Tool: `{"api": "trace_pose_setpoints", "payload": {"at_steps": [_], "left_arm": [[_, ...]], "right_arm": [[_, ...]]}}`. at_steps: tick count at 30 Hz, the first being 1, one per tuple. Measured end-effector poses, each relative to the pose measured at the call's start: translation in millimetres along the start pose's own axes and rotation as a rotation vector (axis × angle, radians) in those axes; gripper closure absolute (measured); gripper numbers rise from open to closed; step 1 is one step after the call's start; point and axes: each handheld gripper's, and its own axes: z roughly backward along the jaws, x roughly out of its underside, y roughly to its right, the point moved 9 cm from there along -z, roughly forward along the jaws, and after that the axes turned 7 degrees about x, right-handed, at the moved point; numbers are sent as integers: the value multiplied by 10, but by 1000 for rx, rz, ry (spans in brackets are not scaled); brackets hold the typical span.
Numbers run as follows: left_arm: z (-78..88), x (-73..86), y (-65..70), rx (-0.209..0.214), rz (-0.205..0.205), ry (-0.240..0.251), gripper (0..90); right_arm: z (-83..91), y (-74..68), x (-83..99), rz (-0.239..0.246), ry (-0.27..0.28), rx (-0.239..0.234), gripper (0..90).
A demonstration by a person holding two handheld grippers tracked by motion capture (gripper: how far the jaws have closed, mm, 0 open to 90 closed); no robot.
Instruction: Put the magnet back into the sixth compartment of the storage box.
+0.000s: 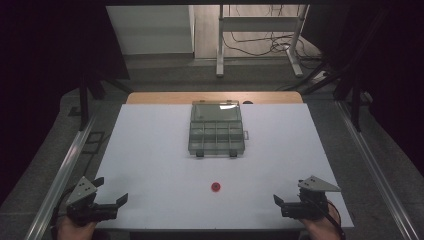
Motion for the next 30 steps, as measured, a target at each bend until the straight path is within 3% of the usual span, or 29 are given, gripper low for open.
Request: {"api": "trace_pose_setpoints", "payload": {"at_steps": [20,30], "left_arm": [[-49,1,24,-16,-34,-31,0],[-53,3,22,-15,-32,-36,0]], "right_arm": [[-19,-34,17,33,-23,-29,0],[-29,-76,-108,39,-27,-75,0]]}}
